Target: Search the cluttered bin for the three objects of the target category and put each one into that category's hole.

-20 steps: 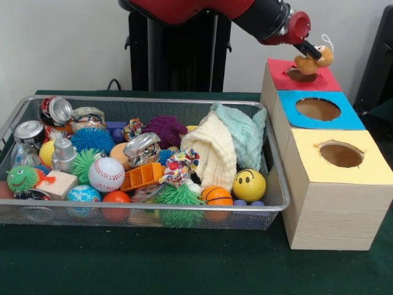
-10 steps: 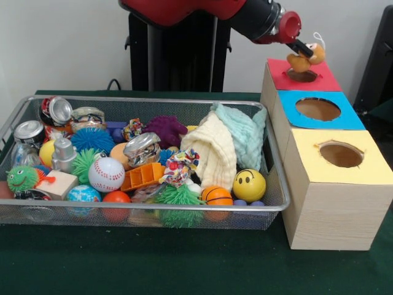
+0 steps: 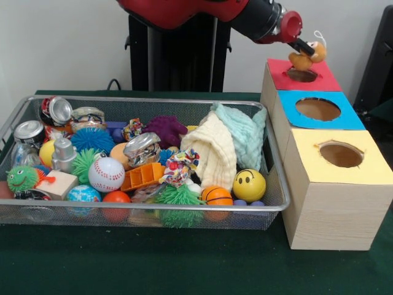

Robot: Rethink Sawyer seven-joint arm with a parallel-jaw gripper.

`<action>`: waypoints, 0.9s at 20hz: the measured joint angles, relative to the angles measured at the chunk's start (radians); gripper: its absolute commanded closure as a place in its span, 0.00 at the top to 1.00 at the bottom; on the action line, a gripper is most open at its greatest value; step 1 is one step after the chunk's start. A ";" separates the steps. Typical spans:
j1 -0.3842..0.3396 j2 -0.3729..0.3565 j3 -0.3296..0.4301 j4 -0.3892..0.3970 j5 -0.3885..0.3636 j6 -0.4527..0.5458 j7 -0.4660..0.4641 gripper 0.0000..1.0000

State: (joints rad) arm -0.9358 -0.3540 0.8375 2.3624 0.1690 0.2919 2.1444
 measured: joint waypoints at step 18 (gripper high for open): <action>-0.021 0.038 0.000 0.000 -0.055 0.000 0.000 1.00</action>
State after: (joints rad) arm -0.9564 -0.3159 0.8379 2.3622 0.1137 0.2919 2.1444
